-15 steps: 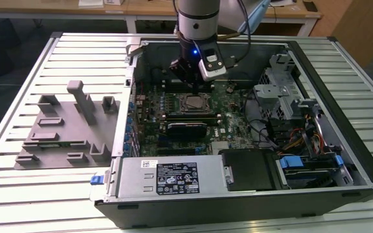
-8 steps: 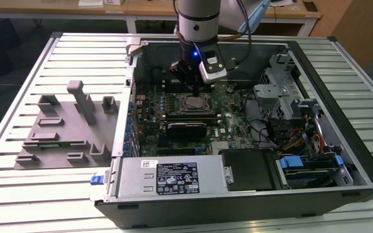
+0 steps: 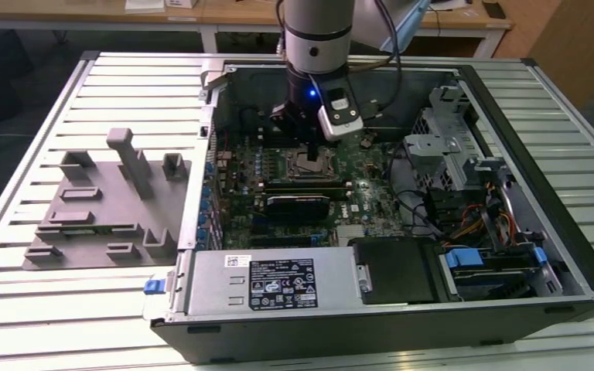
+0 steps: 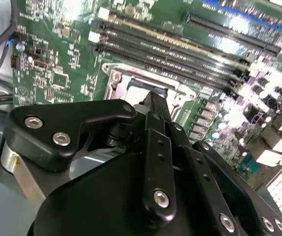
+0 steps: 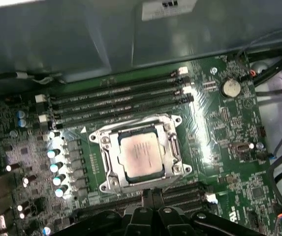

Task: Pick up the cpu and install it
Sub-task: 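Install the second cpu locking lever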

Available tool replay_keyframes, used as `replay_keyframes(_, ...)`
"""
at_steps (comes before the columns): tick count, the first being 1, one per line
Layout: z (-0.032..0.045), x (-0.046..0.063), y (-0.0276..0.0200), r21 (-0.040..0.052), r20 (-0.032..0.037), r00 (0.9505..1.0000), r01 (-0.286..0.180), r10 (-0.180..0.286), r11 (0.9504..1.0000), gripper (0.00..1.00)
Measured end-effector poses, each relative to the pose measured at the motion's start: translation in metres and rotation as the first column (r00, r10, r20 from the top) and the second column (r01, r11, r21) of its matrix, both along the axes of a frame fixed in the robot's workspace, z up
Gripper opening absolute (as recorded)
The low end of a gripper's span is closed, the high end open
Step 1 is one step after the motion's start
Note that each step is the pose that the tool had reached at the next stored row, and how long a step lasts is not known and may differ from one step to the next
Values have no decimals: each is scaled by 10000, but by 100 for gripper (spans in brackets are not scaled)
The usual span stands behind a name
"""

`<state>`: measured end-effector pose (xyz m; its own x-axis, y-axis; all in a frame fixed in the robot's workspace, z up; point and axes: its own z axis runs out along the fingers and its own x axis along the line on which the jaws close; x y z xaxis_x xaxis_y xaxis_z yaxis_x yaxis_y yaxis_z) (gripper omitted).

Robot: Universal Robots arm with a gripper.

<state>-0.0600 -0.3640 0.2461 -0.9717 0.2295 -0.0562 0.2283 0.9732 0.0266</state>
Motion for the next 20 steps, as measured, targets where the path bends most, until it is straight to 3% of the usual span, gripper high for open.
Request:
replay_keyframes(6, -41, -2, -90, 1, 0, 10000, -11, 11, 10000, 11)
replay_keyframes(14, -99, -77, -102, 1, 1, 9990, -453, 453, 9990, 11)
replay_keyframes(20, -125, -91, -104, 0, -1, 9954, -957, 957, 9954, 11)
